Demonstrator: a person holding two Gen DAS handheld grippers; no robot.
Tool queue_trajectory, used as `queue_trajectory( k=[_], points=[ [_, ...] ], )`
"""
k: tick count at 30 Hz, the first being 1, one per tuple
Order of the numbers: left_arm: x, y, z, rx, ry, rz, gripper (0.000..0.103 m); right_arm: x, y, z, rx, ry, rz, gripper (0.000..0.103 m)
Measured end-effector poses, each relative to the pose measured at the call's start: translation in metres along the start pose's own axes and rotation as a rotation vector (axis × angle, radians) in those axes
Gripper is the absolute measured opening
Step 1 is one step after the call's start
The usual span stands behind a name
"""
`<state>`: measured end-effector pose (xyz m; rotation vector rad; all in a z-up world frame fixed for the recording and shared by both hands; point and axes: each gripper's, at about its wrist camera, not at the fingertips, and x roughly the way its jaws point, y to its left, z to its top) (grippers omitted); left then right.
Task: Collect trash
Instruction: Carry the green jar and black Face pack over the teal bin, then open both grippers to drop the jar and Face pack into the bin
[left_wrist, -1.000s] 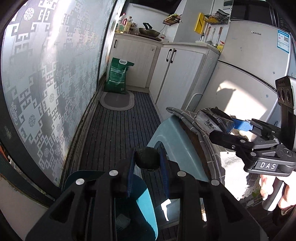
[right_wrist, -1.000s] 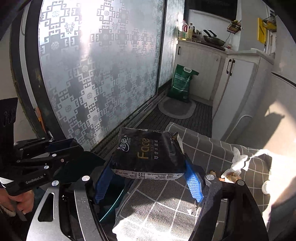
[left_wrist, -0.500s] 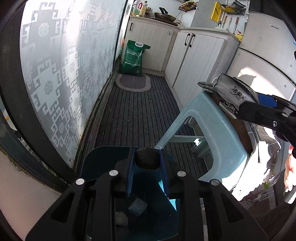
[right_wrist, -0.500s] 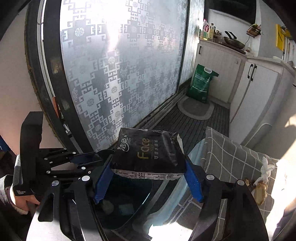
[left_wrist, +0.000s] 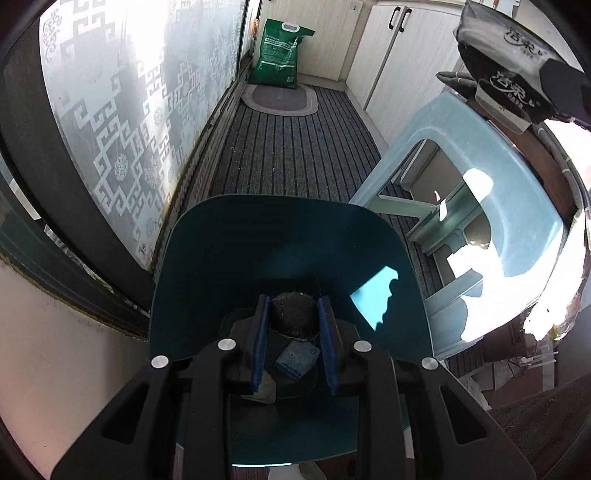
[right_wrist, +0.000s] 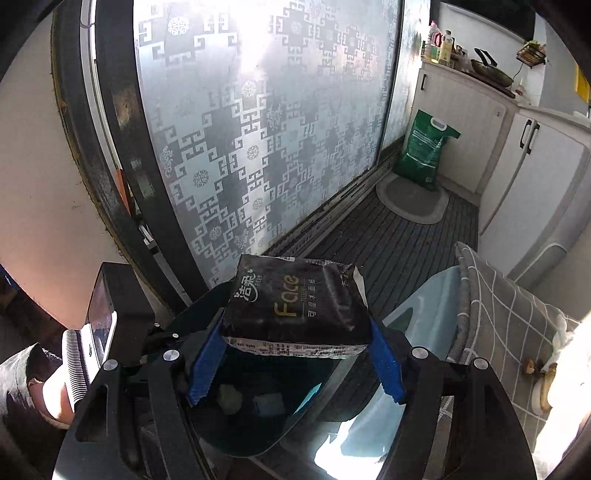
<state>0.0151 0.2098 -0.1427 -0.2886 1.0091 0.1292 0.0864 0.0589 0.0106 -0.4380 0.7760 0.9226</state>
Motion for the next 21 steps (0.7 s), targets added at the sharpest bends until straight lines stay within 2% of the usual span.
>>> queue_trajectory(
  k=[7,8,21],
  points=[
    [0.019,0.004,-0.013,0.006,0.087,0.020,0.029,0.019,0.004,-0.004,0.004,0.062,0.015,0.072],
    [0.019,0.003,-0.014,0.012,0.088,0.022,0.031,0.020,0.005,-0.005,0.003,0.069,0.015,0.072],
    [-0.013,0.009,-0.004,-0.002,-0.040,0.001,0.033,0.045,0.007,-0.018,-0.019,0.149,0.015,0.072]
  ],
)
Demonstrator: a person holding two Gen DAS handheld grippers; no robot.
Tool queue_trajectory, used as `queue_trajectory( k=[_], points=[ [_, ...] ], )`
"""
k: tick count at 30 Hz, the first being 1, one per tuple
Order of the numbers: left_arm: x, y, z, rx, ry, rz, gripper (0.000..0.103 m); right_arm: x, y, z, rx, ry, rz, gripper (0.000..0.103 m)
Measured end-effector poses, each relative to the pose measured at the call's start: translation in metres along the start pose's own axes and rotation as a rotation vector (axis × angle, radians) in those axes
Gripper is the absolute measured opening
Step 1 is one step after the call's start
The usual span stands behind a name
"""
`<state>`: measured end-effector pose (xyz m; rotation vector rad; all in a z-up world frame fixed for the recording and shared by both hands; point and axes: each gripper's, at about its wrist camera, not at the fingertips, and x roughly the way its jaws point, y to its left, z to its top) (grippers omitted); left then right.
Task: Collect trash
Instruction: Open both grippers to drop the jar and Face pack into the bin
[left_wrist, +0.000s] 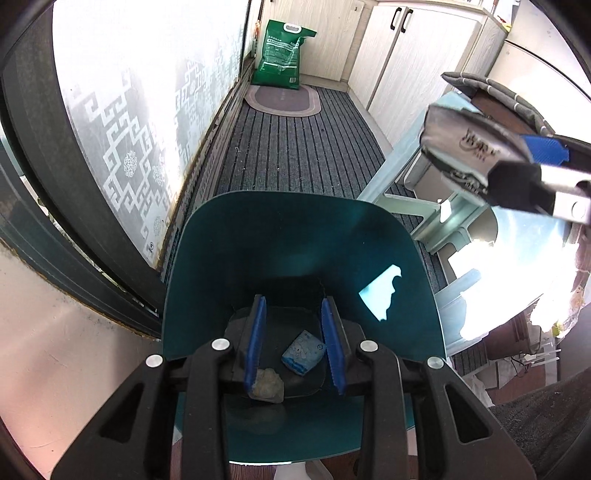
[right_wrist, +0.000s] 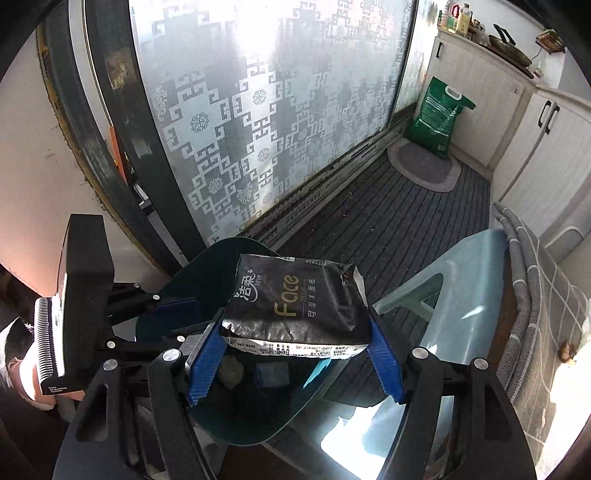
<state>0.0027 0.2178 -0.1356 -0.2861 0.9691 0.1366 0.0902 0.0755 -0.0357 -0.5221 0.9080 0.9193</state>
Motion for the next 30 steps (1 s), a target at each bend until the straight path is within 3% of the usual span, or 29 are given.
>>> queue_trajectory(
  k=[12,16,21,30],
  points=[
    [-0.051,0.003,0.015,-0.034,-0.215,-0.033,0.023,0.037,0.007,-0.018,-0.013,0.061,0.041,0.072],
    [-0.067,0.006,0.017,-0.055,-0.289,-0.014,0.023,0.061,0.018,-0.028,-0.016,0.124,0.074,0.072],
    [-0.081,0.006,0.022,-0.066,-0.344,-0.028,0.022,0.088,0.028,-0.044,-0.016,0.199,0.094,0.072],
    [-0.100,0.002,0.026,-0.063,-0.422,-0.009,0.022,0.107,0.048,-0.059,-0.030,0.258,0.128,0.079]
  ],
)
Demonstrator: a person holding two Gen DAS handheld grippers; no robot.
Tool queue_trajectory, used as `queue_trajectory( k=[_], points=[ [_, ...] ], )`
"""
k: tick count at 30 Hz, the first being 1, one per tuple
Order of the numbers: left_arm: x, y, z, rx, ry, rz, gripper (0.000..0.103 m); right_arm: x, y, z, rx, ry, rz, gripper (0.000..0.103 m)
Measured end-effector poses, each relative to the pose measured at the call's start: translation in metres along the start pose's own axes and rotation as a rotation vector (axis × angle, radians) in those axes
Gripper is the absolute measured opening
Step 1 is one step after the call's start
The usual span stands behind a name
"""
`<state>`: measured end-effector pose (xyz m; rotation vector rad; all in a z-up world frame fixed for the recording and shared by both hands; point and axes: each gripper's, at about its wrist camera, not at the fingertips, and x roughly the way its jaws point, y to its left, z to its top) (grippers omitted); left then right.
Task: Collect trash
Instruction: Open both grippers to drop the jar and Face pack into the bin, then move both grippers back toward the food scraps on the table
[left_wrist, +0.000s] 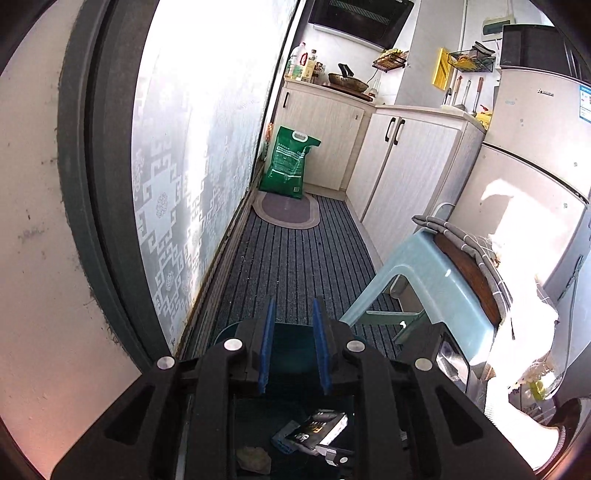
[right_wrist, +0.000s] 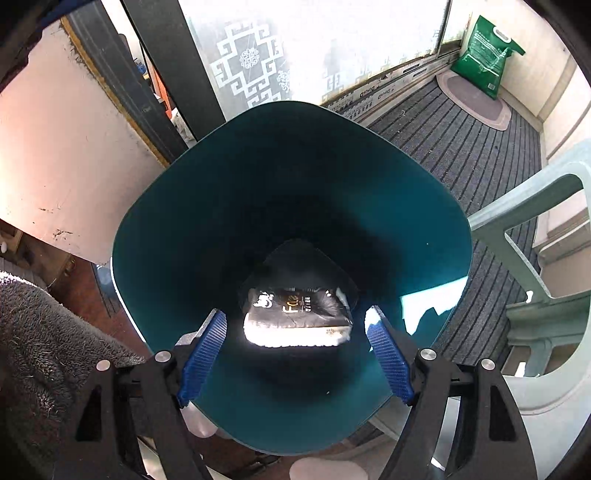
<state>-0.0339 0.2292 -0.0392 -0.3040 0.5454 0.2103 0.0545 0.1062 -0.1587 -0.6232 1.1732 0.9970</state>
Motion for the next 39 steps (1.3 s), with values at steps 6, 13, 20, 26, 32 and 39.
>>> queue_trajectory(
  k=[6,13,20,26,32,39],
  points=[
    [-0.010,-0.004,0.011,-0.011,-0.043,-0.006,0.024,-0.025,0.006,0.001,-0.031,-0.074,-0.015,0.079],
    [-0.027,-0.032,0.027,-0.004,-0.103,-0.055,0.030,-0.095,-0.006,0.002,-0.034,-0.255,-0.036,0.071],
    [-0.038,-0.066,0.039,0.022,-0.173,-0.105,0.036,-0.164,-0.037,-0.009,0.005,-0.414,-0.111,0.059],
    [-0.024,-0.099,0.041,0.043,-0.141,-0.146,0.037,-0.211,-0.083,-0.030,0.105,-0.511,-0.153,0.059],
    [-0.008,-0.142,0.037,0.106,-0.093,-0.183,0.040,-0.231,-0.130,-0.063,0.201,-0.541,-0.199,0.059],
    [0.013,-0.187,0.031,0.151,-0.051,-0.233,0.040,-0.247,-0.173,-0.098,0.285,-0.555,-0.256,0.058]
  ],
)
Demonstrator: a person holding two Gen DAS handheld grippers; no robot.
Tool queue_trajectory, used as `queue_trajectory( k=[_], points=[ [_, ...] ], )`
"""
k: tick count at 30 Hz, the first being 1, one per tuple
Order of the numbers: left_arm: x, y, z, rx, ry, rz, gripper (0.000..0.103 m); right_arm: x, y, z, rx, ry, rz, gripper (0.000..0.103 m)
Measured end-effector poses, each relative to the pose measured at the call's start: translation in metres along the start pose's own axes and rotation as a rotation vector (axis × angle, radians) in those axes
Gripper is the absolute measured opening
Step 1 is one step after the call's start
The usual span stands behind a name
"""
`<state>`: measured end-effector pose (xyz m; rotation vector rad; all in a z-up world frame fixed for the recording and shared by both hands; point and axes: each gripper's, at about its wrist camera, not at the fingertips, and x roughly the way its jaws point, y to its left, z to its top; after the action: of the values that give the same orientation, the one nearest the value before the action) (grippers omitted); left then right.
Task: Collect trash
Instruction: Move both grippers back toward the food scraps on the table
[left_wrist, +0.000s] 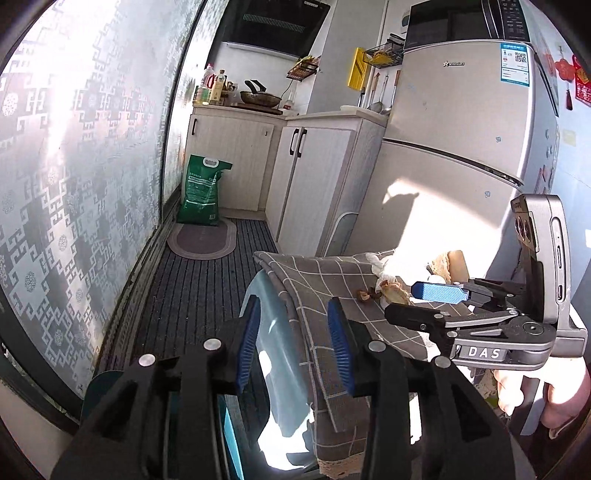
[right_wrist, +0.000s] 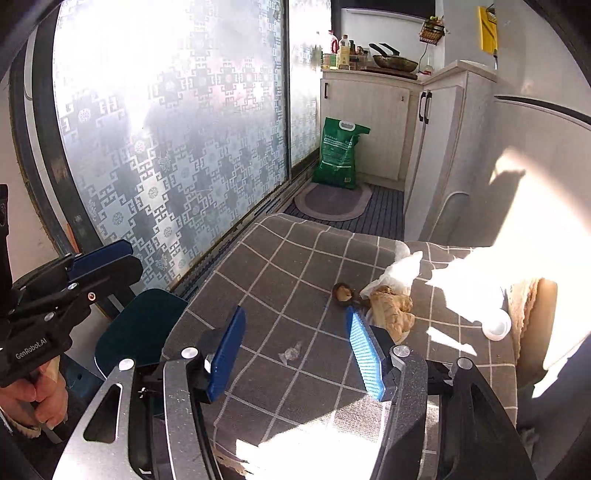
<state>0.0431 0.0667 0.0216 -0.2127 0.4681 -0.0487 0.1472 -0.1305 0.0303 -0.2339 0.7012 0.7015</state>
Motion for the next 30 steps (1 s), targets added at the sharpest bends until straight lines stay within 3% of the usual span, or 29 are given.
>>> queue_trajectory(
  k=[14,18,24,30],
  points=[
    [0.054,-0.054,0.007,0.031,0.064,-0.069,0.042,0.006,-0.062,-0.020,0.087,0.037,-0.045,0.053],
    [0.068,-0.062,0.010,0.020,0.079,-0.070,0.042,0.019,-0.067,-0.018,0.101,0.053,-0.006,0.045],
    [0.090,-0.069,0.015,0.038,0.104,-0.057,0.043,0.034,-0.075,-0.014,0.093,0.072,-0.013,0.045],
    [0.110,-0.072,0.014,0.070,0.153,-0.030,0.043,0.047,-0.076,-0.008,0.068,0.093,0.028,0.036]
  ],
)
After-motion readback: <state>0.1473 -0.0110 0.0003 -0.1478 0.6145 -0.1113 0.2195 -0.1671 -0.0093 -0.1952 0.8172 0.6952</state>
